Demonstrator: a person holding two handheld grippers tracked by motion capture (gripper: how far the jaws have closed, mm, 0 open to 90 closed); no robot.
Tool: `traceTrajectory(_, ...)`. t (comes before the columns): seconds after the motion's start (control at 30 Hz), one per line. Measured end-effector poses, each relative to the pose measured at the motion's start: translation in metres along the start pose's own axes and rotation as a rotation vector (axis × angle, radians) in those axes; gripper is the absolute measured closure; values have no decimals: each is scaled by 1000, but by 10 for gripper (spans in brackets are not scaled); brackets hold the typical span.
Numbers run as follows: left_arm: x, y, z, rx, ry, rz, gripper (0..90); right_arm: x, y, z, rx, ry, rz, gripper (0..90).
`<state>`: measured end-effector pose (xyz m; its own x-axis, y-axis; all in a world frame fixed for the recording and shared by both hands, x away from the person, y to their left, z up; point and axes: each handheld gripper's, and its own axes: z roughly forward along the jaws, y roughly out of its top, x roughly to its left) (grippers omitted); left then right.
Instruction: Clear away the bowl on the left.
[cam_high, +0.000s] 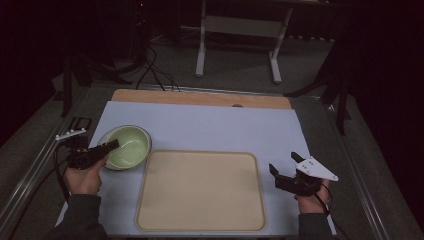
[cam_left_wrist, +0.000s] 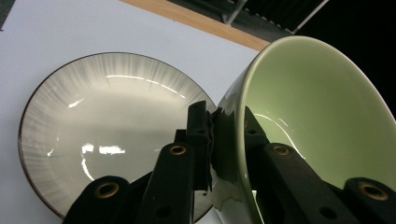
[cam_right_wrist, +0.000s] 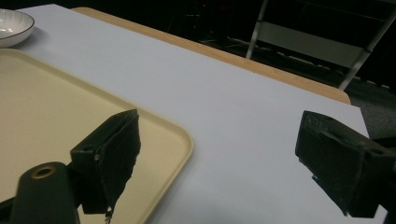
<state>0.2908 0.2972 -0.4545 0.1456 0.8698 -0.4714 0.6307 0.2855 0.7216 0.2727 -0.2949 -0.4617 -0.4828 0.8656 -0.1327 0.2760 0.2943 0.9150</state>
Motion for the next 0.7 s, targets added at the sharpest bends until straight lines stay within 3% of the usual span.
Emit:
traceTrajectory(0.4, -11, 1, 0, -5, -35, 13, 807, 0, 0, 0, -1, -1, -3, 136)
traceTrajectory(0.7, -20, 0, 4, -1, -39, 39, 807, 0, 0, 0, -3, -1, -4, 136)
